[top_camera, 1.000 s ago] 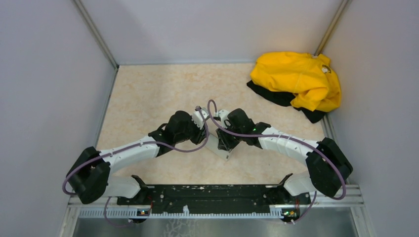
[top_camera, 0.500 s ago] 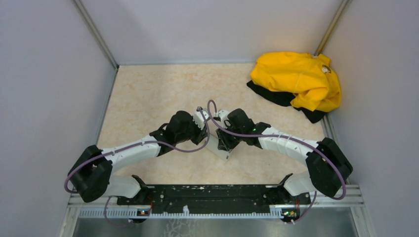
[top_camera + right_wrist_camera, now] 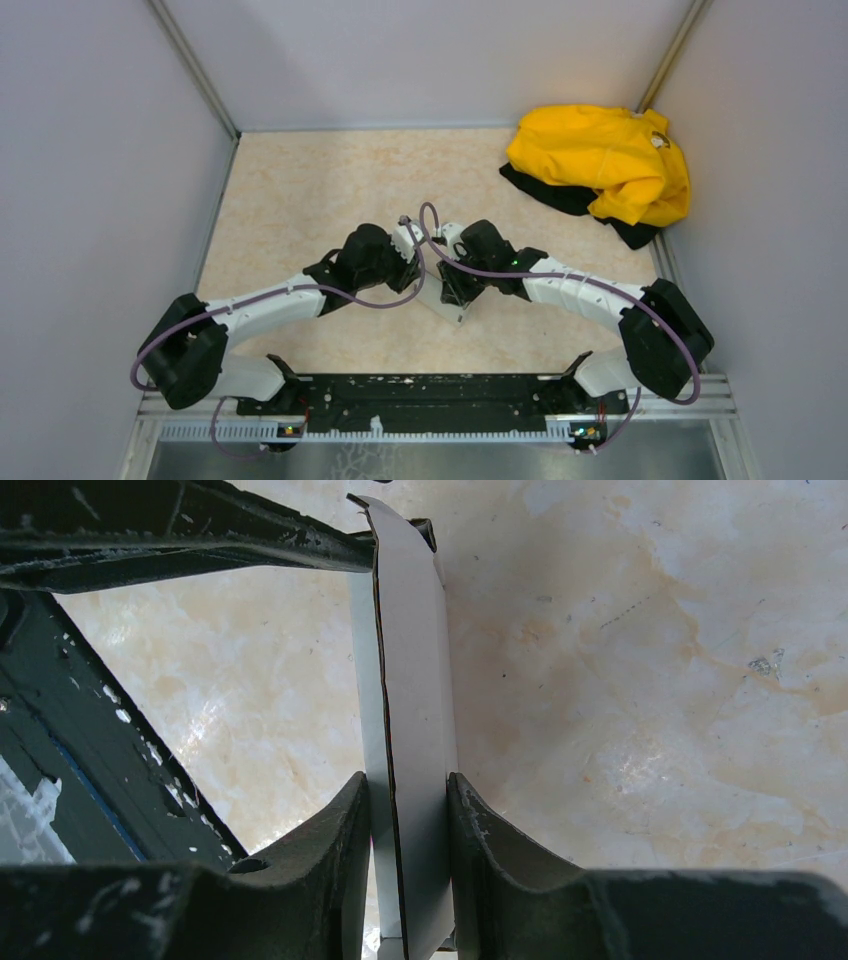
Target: Fold the paper box
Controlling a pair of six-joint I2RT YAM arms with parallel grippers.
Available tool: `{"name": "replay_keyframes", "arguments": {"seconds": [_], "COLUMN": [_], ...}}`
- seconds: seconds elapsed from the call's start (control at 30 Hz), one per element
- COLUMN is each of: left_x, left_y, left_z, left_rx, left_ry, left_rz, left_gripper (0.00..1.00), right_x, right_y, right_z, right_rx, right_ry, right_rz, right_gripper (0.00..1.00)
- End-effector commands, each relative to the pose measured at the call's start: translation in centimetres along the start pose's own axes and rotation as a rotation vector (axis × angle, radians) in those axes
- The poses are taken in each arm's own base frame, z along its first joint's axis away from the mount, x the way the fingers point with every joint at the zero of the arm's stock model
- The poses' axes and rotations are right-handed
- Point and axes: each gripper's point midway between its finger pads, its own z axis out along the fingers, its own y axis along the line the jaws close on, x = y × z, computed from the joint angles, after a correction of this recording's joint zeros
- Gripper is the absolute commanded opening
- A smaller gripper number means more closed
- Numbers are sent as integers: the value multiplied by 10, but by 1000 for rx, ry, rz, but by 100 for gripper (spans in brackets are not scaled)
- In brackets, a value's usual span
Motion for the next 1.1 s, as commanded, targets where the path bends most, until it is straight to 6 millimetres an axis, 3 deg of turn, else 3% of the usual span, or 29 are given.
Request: {"name": "replay_keyframes", "arguments": {"seconds": [0.0,0.17,0.53,0.77,1.07], "left_x": [-25,-28,-20,-27,-38], "left_y": [0,1,-2,-1,-1], "left_z": [-2,-3,-2,0,3], "left_rx": [-1,-4,18,14,13], "left_ry": [-52,-61,-35,-25,-3], "left_rz": [18,18,15,-2,-29], "left_gripper": [34,36,22,9,7], "right_x": [11,11,12,11,12], "right_y": [-1,-1,-1,-3,-1], "right_z": [-2,-2,-2,-3,-5], "right_rx": [0,1,1,10,42], "right_ry": [43,43,43,40,44], "right_rz": [14,12,13,10,-15], "right_gripper": [10,10,10,9,8]}}
